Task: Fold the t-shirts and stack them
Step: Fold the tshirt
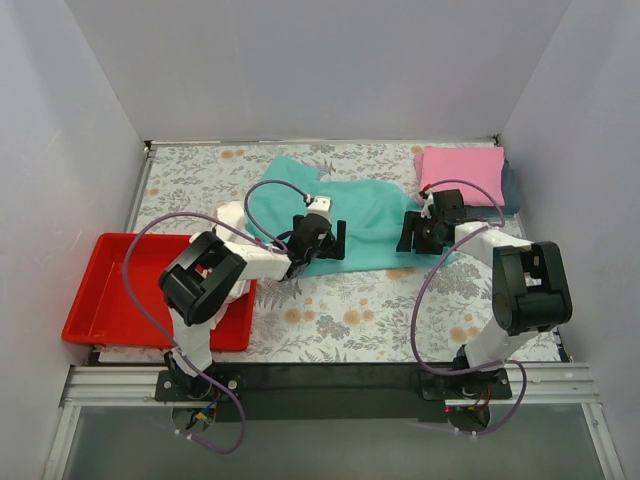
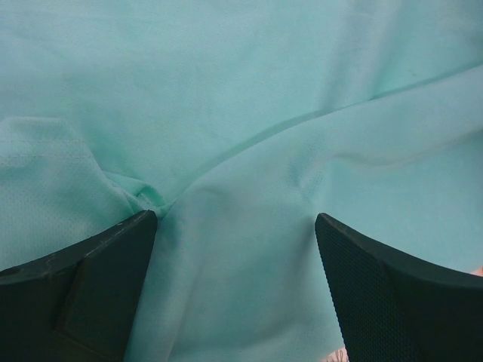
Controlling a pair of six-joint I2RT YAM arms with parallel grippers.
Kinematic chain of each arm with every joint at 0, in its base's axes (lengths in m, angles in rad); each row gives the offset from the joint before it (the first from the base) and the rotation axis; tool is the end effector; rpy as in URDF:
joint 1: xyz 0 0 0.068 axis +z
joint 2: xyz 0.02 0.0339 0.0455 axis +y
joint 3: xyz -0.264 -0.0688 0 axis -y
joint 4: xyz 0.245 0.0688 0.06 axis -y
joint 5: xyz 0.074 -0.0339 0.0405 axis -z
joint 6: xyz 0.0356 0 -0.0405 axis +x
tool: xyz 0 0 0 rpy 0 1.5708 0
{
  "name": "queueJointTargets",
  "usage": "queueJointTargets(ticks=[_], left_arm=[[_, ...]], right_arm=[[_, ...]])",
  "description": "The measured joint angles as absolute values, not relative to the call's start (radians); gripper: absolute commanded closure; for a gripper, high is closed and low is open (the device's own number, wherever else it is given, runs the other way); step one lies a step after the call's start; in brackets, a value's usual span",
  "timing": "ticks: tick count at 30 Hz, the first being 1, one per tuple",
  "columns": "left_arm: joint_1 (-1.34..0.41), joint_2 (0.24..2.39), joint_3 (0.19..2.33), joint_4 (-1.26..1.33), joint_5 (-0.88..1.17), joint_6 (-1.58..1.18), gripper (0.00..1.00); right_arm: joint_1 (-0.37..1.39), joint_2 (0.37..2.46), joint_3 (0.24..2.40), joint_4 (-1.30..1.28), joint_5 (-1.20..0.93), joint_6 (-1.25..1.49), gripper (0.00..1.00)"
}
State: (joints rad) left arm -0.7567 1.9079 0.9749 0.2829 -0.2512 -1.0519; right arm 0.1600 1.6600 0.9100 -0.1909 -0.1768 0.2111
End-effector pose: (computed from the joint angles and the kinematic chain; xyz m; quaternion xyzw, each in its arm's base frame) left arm 0.2880 -0.2598 0.1359 -0.1858 0.8710 -0.2771 0.3607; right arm 0.3227 0.0584 0.1652 -0.0031 0.9475 0.1394 0.2878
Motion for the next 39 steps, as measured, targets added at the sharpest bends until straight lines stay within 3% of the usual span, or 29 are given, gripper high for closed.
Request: queueJointTargets(ticks=[10,19,25,39], left_arm=[[-0.834,1.775,0.801,0.3,-0.284,-1.132,0.2],[-0.927,1.768,0.803,0.287,-0.276,-1.174,0.2],[-0.969,1.778,0.836,0.262,-0.239,-1.198,0.2],[-0.993,1.775,0.848,0.278,-0.146,-1.254,0.18]], right_arm=[[0.164,1.391,0.665,-0.268,-0.261,0.303,0.42],[0.088,1.235,0.656,-0.485,-0.124,0.316,0.28],[-0.081,1.263,0.658,-0.485,-0.103,0.307,0.29],[-0.182,1.368,0.713,-0.385,-0.095,0.309,0.3]])
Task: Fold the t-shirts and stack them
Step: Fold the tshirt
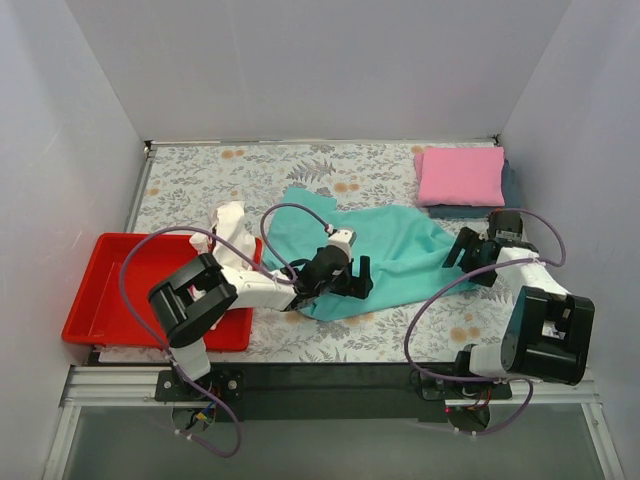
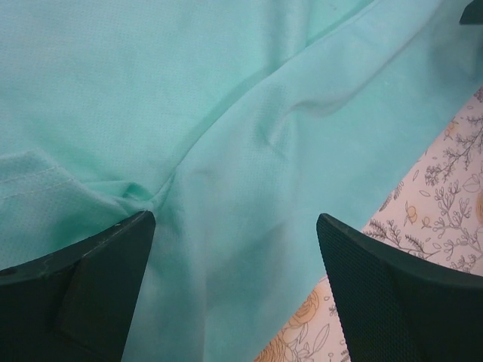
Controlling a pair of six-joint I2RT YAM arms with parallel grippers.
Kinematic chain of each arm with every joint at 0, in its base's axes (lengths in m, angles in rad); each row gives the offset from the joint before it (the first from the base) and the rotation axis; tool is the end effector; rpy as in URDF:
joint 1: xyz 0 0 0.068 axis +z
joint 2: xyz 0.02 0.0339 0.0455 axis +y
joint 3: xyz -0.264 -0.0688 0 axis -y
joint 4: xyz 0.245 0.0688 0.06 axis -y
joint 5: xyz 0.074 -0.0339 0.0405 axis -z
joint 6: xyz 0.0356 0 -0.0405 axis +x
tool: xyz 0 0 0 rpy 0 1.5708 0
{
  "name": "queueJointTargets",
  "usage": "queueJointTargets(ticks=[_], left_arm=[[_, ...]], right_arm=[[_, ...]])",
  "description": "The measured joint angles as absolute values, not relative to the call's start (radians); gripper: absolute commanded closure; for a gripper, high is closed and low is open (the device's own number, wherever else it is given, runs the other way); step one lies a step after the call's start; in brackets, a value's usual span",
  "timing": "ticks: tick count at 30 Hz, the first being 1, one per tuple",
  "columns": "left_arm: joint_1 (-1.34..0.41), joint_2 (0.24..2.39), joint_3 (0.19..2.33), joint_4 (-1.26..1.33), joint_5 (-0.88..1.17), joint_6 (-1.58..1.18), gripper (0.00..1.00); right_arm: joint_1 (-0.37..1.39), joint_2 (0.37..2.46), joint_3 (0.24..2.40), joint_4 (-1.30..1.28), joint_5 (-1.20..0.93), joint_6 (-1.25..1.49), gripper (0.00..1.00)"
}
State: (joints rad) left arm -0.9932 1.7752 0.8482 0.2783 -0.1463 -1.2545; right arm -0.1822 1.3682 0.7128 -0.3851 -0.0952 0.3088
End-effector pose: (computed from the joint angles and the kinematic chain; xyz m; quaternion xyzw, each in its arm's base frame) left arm 0.1985 -0.2951 0.1461 -0.1486 0.8813 -0.3718 0.2508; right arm 0.2495 -0.0425 0.1759 0.2222 0.9381 0.0624 0.2583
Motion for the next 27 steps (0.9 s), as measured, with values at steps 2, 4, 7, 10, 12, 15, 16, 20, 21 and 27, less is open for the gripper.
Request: queueJointTargets(ticks=[2,4,7,10,12,15,16,20,21,27], left_arm=[[-0.997,1.75,0.84,0.257,-0.15,-1.25,0.17],[-0.999,1.687,0.815,0.23,-0.165,-1.238,0.16],[-1.003,1.555,0.775,0.211,-0.206,-1.224,0.14],[-1.003,1.417,0.747,0.183,-0.284,-1.221,0.12],[-0.995,1.363,0.737,0.146,-0.34,-1.23,0.12],[-0.956,1.354,0.714,0.077,-0.394,-1.255,0.15],[-0.94,1.359,0.701,0.052,-0.41,-1.264,0.18],[-0.878,1.377,0.647,-0.04,-0.458,-1.292,0.23],[-0.868,1.38,0.642,-0.06,-0.465,-1.298,0.24],[-0.859,1.417,0.642,-0.075,-0.474,-1.309,0.35]], right_arm=[[-0.186,1.341,0.713,-0.384,-0.089,0.307,0.32],[-0.184,1.295,0.713,-0.377,-0.094,0.304,0.33],[-0.161,1.214,0.713,-0.361,-0.099,0.288,0.33],[-0.088,1.162,0.717,-0.345,-0.088,0.272,0.32],[-0.015,1.158,0.723,-0.339,-0.075,0.263,0.32],[0.109,1.179,0.73,-0.336,-0.053,0.258,0.33],[0.149,1.193,0.737,-0.336,-0.047,0.258,0.33],[0.265,1.262,0.76,-0.325,-0.038,0.259,0.34],[0.287,1.279,0.764,-0.321,-0.035,0.259,0.34],[0.362,1.374,0.787,-0.292,-0.025,0.258,0.34]])
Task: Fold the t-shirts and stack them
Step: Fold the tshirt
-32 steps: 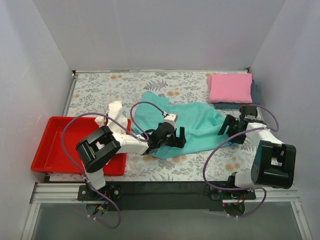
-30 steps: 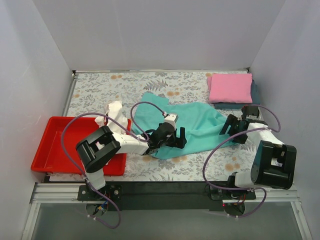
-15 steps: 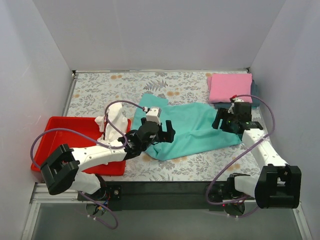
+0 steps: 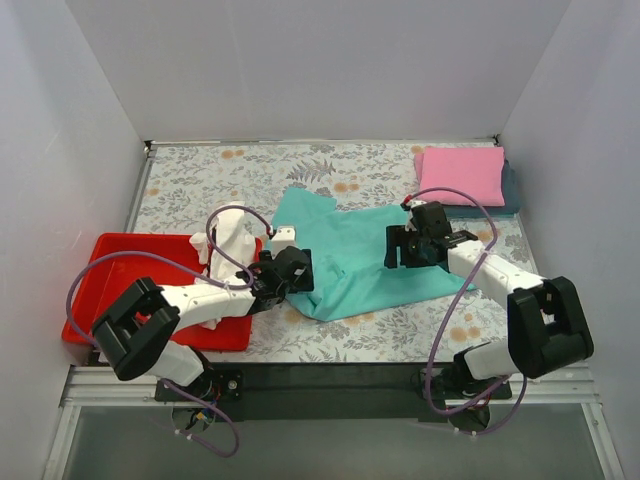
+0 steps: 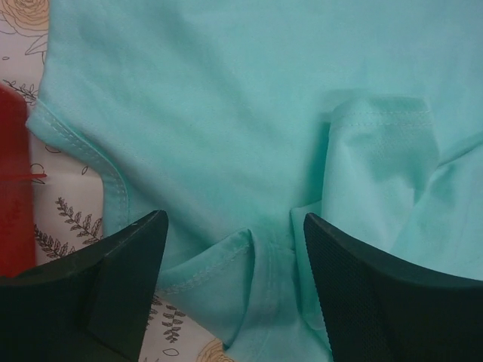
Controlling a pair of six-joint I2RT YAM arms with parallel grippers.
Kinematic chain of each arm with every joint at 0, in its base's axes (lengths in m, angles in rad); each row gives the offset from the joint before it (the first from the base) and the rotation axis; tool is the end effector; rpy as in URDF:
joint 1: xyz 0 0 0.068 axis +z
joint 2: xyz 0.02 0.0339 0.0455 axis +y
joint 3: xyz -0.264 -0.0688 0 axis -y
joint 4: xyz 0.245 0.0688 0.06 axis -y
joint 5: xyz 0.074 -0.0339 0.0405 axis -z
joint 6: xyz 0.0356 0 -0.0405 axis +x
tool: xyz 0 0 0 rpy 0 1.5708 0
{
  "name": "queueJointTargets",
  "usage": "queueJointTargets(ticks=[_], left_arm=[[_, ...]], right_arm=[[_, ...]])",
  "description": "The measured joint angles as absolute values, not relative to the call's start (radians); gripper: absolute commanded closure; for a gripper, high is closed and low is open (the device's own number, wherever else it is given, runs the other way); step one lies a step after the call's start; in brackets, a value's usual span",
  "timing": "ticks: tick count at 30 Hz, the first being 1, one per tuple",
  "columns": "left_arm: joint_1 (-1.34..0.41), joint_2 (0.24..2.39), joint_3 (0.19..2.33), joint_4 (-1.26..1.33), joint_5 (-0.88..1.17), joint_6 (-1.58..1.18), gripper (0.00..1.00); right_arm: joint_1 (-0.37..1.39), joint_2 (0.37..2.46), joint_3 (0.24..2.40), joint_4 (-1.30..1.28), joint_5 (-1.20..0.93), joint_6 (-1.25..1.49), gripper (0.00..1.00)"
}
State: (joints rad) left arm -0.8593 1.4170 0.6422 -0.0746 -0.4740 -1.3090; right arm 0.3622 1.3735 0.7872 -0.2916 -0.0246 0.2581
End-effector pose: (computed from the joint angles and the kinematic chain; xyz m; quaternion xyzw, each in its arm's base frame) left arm 0.1863 -0.1912 0.1665 -0.2836 0.8681 -0.2005 0.3546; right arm 0.2573 0.0984 0.2025 -0.0531 0.9390 0.1146 0.3198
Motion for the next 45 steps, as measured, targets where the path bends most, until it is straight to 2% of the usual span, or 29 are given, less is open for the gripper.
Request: queueJointTargets(ticks=[10,17,19,20,23,24,25,31,39,45], left_arm=[[-0.859,1.469,0.647,-0.079,-0.451,-1.322,0.55],[-0.859,1.469,0.652,-0.073,-0.417,-1.317,0.62],[-0.859,1.469,0.652,-0.067,-0.403,-1.316,0.66],[-0.859,1.469,0.653,-0.067,-0.399,-1.315,0.69],[-0.859,1.469,0.653,-0.067,-0.384,-1.313,0.86],[-0.859,1.469,0.653,-0.066,-0.377,-1.315,0.96],[-0.859,1.469,0.653,-0.066,-0.375,-1.315,1.0],[-0.859,1.446,0.653,-0.093,-0.381,-1.341,1.0],[-0.859,1.24,0.583,-0.149,-0.403,-1.403,1.0],[-0.859,1.203,0.551,-0.192,-0.384,-1.456,1.0]], right_arm=[[0.395,1.481,0.791,-0.262,-0.021,0.258,0.35],[0.405,1.533,0.81,-0.247,-0.003,0.255,0.35],[0.407,1.542,0.815,-0.237,0.005,0.254,0.35],[0.407,1.546,0.818,-0.233,0.009,0.254,0.35],[0.407,1.554,0.822,-0.224,0.018,0.254,0.36],[0.407,1.555,0.822,-0.22,0.021,0.254,0.36],[0.407,1.557,0.822,-0.215,0.023,0.254,0.35],[0.409,1.567,0.825,-0.2,0.048,0.255,0.35],[0.411,1.617,0.862,-0.168,0.097,0.255,0.35],[0.413,1.628,0.866,-0.146,0.107,0.255,0.35]])
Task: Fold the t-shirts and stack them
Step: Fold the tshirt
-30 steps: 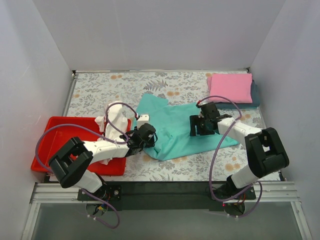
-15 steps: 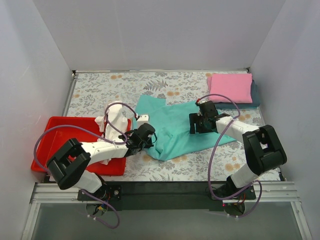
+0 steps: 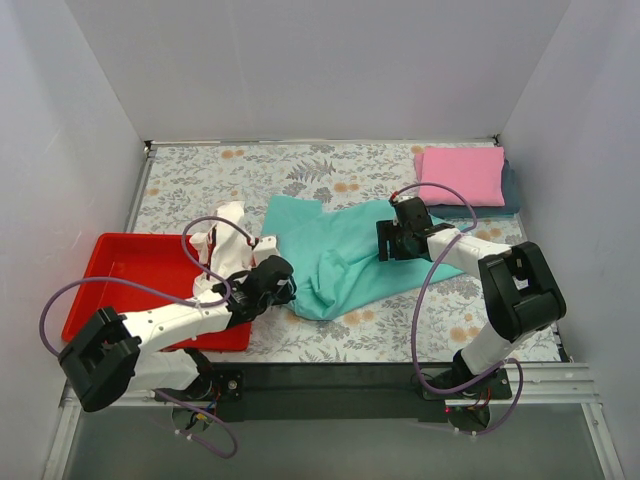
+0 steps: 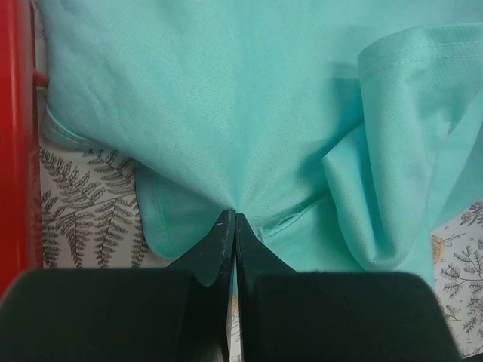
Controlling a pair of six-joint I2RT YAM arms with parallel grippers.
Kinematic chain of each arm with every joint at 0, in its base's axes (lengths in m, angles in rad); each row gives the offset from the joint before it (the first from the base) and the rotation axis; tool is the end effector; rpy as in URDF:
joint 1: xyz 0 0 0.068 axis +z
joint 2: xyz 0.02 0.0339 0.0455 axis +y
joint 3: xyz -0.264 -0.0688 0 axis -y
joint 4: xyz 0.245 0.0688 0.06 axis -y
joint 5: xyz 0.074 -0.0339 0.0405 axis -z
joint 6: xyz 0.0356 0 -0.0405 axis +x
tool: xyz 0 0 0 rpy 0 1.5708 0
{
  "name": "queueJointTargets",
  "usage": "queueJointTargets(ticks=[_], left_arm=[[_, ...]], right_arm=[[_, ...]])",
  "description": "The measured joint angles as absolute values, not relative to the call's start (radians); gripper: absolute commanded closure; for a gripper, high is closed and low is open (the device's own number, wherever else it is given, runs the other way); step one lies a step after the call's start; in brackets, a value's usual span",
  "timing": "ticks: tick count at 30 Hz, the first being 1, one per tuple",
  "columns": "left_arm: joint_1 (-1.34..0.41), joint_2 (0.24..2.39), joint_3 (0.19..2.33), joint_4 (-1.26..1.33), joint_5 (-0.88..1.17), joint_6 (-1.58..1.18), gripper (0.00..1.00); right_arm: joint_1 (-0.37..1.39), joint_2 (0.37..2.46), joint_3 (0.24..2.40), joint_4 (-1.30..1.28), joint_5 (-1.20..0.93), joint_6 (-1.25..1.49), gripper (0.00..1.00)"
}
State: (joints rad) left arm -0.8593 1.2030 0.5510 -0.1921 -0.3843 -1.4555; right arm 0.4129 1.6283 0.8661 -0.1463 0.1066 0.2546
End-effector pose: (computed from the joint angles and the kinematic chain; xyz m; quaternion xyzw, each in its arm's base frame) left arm 0.1585 -0.1635 0.1789 -0.3344 0.8571 -0.2478 0.3036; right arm 0.2956 0.1254 0.1650 -0.0574 0.9427 0.0588 0.3233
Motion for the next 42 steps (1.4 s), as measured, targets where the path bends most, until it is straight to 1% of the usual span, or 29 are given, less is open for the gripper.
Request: queueJointTargets(ticks=[1,2,5,6,10,13,18,29,33,35,39,42], left_arm=[[-0.86,1.2,0.548,-0.205,-0.382,-1.464,1.0],[-0.86,1.195,0.545,-0.216,-0.381,-1.474,0.97],[-0.86,1.175,0.542,-0.247,-0.381,-1.494,0.82],[-0.859,1.165,0.541,-0.264,-0.384,-1.502,0.72],[-0.859,1.144,0.537,-0.331,-0.406,-1.528,0.57],[-0.859,1.129,0.537,-0.367,-0.419,-1.544,0.55],[-0.864,1.106,0.538,-0.352,-0.413,-1.541,0.55],[-0.886,1.251,0.554,-0.231,-0.345,-1.533,0.55],[-0.886,1.257,0.554,-0.189,-0.329,-1.53,0.64],[-0.886,1.26,0.554,-0.176,-0.323,-1.53,0.66],[-0.886,1.261,0.554,-0.169,-0.311,-1.53,0.67],[-0.886,1.261,0.554,-0.166,-0.3,-1.53,0.65]], right_arm=[[0.413,1.629,0.866,-0.145,0.107,0.255,0.35],[0.413,1.63,0.866,-0.141,0.107,0.255,0.35],[0.415,1.634,0.866,-0.129,0.107,0.254,0.35],[0.415,1.636,0.867,-0.123,0.11,0.253,0.35],[0.415,1.642,0.867,-0.109,0.118,0.25,0.35],[0.415,1.645,0.867,-0.101,0.124,0.247,0.35],[0.415,1.647,0.867,-0.096,0.128,0.247,0.35],[0.415,1.65,0.867,-0.088,0.13,0.237,0.35],[0.414,1.653,0.867,-0.084,0.132,0.235,0.35],[0.414,1.654,0.868,-0.081,0.133,0.234,0.35],[0.414,1.655,0.868,-0.078,0.134,0.232,0.35],[0.414,1.656,0.868,-0.077,0.135,0.232,0.35]])
